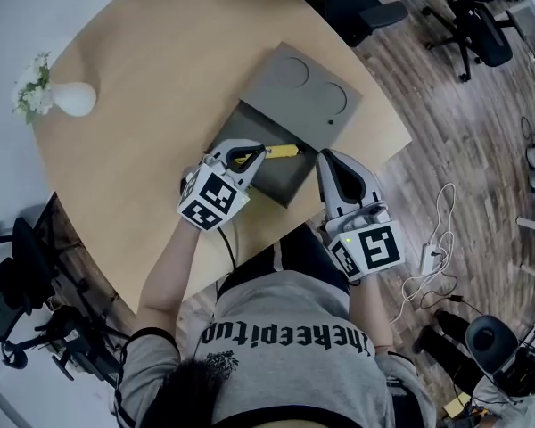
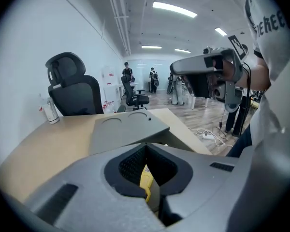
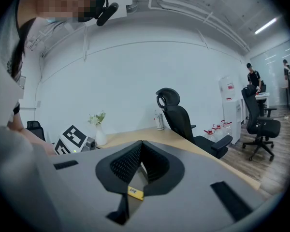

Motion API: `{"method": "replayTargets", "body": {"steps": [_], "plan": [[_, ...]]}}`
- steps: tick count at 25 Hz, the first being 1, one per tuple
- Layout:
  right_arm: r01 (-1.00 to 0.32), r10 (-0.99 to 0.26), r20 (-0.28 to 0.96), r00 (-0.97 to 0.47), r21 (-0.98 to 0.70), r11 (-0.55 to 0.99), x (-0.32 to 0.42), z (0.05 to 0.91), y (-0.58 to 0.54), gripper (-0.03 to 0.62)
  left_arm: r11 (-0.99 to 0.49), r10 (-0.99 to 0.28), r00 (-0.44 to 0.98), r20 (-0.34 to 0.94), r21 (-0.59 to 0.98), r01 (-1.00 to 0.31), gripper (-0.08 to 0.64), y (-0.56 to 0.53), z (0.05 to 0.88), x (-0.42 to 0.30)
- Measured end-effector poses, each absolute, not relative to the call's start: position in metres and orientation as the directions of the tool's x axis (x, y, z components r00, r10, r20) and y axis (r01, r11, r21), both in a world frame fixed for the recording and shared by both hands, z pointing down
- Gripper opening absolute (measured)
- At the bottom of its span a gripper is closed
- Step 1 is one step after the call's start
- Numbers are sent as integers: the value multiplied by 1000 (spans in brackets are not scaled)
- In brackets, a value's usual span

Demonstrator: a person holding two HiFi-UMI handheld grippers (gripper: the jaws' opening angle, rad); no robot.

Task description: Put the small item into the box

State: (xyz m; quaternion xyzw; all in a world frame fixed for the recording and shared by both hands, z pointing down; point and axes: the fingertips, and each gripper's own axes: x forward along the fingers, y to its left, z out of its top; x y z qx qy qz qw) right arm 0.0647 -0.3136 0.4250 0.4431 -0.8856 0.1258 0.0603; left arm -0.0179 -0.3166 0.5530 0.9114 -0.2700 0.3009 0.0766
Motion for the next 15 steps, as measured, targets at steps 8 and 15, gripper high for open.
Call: {"method": "replayTargets", "body": {"steps": [8,15], "plan": [[-796,-766,217,-605,-136,590,47,419,-296,6,-792,-565,709,421,-36,-609,17,-308,505,-31],[-796,-770,205,-604,-114,594,37,409,-279,6,-760,-631,720,290,-42,-649,17,-291,460,-38]]}}
